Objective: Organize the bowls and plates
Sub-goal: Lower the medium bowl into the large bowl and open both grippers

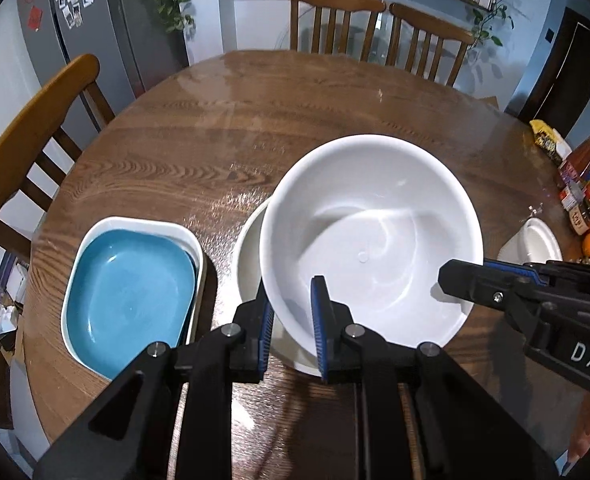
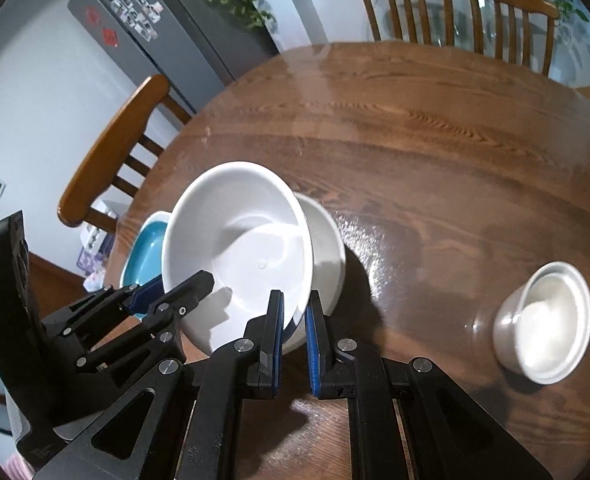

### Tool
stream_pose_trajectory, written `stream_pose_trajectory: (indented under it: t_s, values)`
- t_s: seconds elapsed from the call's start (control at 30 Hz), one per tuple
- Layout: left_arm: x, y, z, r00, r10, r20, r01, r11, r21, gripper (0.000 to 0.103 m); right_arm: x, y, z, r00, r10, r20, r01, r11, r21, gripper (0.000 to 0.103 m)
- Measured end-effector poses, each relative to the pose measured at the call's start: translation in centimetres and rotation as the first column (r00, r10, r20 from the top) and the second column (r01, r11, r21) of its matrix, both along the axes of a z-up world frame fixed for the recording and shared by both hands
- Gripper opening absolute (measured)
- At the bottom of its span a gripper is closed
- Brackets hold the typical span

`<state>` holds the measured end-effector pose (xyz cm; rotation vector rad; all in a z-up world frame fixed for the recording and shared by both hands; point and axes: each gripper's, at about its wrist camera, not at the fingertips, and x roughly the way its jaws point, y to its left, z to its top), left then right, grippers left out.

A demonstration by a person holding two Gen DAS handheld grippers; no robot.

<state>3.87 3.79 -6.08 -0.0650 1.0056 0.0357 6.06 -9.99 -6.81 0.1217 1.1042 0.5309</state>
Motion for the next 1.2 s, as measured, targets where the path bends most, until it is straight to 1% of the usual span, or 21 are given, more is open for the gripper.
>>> stream_pose_trajectory:
  t_s: [0.1, 0.27, 0.5, 0.73, 0.97, 1.03, 1.07, 1.2]
  values:
    - [0.6, 0.6, -0.9, 1.0, -0.002, -0.029, 0.002, 1.0, -0.003, 0.016, 0.4, 0.6, -1.0, 0.999, -0.009, -0.03, 0.009, 1.0, -0.006, 0.012]
    - [1.0, 0.9, -1.6, 0.998, -0.008, -0.054, 0.008, 1.0, 0.001, 0.016, 0.9, 1.4, -2.2, 0.998, -0.016, -0.063, 0.014, 0.999, -0.029, 0.012]
    - [1.3, 1.1, -1.7, 0.998, -0.031, -0.059, 0.032, 0.999, 0.01, 0.016, 1.1, 2.0, -2.5, 0.997, -0.03, -0.073, 0.024, 0.997, -0.075, 0.012]
    - [1.4, 1.2, -2.0, 0.997, -0.044, -0.068, 0.044, 0.999, 0.012, 0.016, 1.1, 2.3, -2.3, 0.998, -0.029, -0.049, 0.024, 0.994, -0.104, 0.012]
    - [1.4, 1.1, -1.8, 0.997, -0.051, -0.062, 0.052, 0.998, 0.022, 0.02, 0.9, 2.8, -1.7, 1.0, -0.027, 0.008, 0.028, 0.986, -0.162, 0.012]
    - [1.3, 1.1, -1.6, 0.997, -0.051, -0.054, 0.053, 0.998, 0.029, 0.022, 0.8, 2.8, -1.6, 0.999, -0.031, 0.024, 0.035, 0.982, -0.186, 0.015]
    - [1.2, 1.1, -1.6, 0.997, -0.052, -0.052, 0.053, 0.998, 0.029, 0.025, 0.8, 2.8, -1.5, 0.999, -0.031, 0.032, 0.037, 0.98, -0.193, 0.016]
    - [1.0, 1.1, -1.3, 0.998, -0.048, -0.043, 0.05, 0.998, 0.03, 0.031, 0.6, 2.3, -1.0, 0.998, -0.033, 0.054, 0.043, 0.979, -0.198, 0.018]
